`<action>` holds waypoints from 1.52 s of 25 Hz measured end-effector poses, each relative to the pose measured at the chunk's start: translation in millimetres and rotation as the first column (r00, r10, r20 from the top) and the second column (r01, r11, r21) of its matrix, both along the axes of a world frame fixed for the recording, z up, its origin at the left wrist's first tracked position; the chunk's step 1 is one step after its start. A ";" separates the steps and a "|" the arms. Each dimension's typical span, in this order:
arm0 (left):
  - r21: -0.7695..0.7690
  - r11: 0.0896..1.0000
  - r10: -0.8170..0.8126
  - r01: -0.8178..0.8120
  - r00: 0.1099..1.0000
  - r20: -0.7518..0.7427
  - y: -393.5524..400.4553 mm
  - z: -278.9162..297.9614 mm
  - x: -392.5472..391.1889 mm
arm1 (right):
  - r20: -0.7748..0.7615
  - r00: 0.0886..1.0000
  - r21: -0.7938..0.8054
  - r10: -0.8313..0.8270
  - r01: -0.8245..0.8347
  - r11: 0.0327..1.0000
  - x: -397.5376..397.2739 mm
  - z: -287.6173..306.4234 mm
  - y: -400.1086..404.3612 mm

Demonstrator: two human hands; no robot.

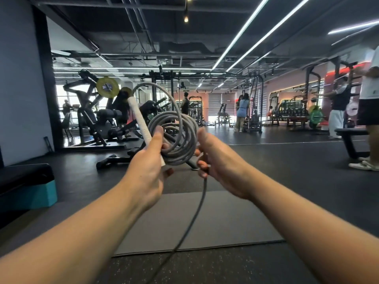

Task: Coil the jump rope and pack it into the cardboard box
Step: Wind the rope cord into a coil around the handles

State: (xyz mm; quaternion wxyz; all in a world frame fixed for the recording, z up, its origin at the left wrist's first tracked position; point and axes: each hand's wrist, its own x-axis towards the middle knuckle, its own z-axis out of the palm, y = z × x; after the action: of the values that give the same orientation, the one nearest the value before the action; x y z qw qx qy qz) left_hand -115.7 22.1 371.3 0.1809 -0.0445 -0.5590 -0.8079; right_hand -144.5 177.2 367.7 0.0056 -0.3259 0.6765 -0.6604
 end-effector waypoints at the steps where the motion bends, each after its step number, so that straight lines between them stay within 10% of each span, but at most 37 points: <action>1: 0.067 0.998 0.005 -0.006 1.000 0.016 11.4 0.8 -0.8 | 0.011 1.000 -0.110 0.007 -0.006 0.994 1.7 -6.7 -15.3; 6: 0.356 0.931 -0.086 0.081 0.996 -0.001 38.7 12.2 6.1 | 0.109 0.966 -0.520 -0.234 0.256 0.815 2.2 -13.8 -57.2; 12: 0.323 0.946 -0.007 0.011 1.000 -0.013 40.4 20.8 0.8 | 0.344 0.937 -0.415 -0.061 0.210 0.885 7.1 -2.7 -67.4; 27: 0.030 0.991 -0.133 0.130 0.982 0.132 42.8 9.6 13.1 | -0.024 0.823 -0.512 -0.567 0.477 0.714 -5.6 -7.5 -68.3; 31: -0.282 0.954 -0.036 0.106 0.970 0.242 36.9 -0.7 25.9 | -0.178 0.784 -0.437 -0.595 0.478 0.762 -13.8 -5.3 -54.8; 33: -0.677 0.736 0.196 -0.014 0.961 0.194 15.9 -2.5 45.3 | -0.365 0.734 -0.268 -0.572 0.506 0.820 -16.7 3.2 -40.8; 35: -0.927 0.263 0.329 -0.265 0.929 -0.172 -7.8 5.2 63.1 | -0.584 0.660 -0.036 -0.473 0.561 0.827 -14.8 13.6 -26.9; 38: -0.792 -0.211 0.157 -0.572 0.780 -0.605 -16.6 36.6 70.5 | -0.762 0.591 0.197 -0.265 0.601 0.774 -7.7 28.8 -19.4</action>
State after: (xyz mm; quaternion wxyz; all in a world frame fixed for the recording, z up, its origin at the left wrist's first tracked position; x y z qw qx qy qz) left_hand -45.3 5.5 408.0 0.4003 -0.1073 -0.9095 -0.0315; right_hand -152.2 157.8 396.5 -0.3425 -0.3591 0.8155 -0.2978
